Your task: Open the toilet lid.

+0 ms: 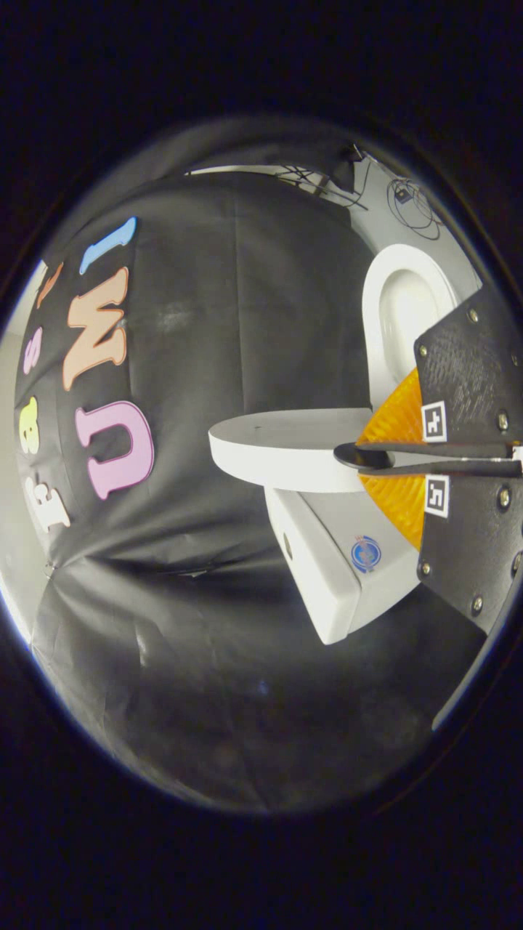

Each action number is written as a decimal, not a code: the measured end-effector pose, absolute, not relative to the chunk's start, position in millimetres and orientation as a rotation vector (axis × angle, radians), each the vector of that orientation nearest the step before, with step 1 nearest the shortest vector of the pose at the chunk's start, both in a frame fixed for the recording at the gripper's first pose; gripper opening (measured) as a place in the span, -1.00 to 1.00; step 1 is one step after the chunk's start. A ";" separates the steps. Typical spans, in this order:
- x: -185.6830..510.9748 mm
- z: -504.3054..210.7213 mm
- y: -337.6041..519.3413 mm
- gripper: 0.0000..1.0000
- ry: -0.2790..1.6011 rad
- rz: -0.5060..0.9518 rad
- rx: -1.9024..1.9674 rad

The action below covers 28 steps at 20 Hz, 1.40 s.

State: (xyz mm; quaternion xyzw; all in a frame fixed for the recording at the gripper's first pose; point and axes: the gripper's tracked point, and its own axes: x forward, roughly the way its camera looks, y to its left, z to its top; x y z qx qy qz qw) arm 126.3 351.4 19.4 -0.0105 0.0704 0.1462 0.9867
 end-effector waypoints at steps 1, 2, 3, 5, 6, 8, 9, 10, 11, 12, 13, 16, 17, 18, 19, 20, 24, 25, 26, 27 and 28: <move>125.5 19.1 355.3 -0.95 0.135 0.302 -0.029; 124.6 18.8 359.1 -0.95 0.129 0.314 -0.037; 124.0 17.2 362.7 -0.95 0.130 0.321 -0.043; 124.3 15.4 369.5 -0.92 0.127 0.344 -0.044; 124.2 15.5 371.4 -0.92 0.127 0.352 -0.036; 124.5 15.5 375.7 -0.93 0.126 0.365 -0.022; 124.3 14.8 378.0 -0.93 0.125 0.371 -0.017; 123.6 13.7 380.4 -0.93 0.123 0.376 -0.016; 123.6 13.1 383.5 -0.93 0.122 0.383 -0.017; 123.5 12.8 385.0 -0.91 0.119 0.388 -0.020; 122.9 11.9 387.3 -0.91 0.116 0.392 -0.024; 124.1 11.0 390.5 -0.91 0.116 0.399 -0.016; 123.7 10.7 392.4 -0.89 0.114 0.403 -0.013; 122.2 10.2 394.2 -0.89 0.117 0.406 -0.009; 122.8 10.3 396.0 -0.89 0.117 0.407 -0.004; 123.2 9.7 397.4 -0.89 0.119 0.411 0.003; 122.1 8.4 402.2 -0.87 0.114 0.418 -0.001; 121.7 8.3 404.4 -0.87 0.114 0.422 -0.003; 121.2 9.1 405.4 -0.84 0.106 0.426 -0.006; 120.4 8.0 408.1 -0.84 0.110 0.434 -0.017; 120.3 7.2 409.9 -0.80 0.101 0.443 -0.035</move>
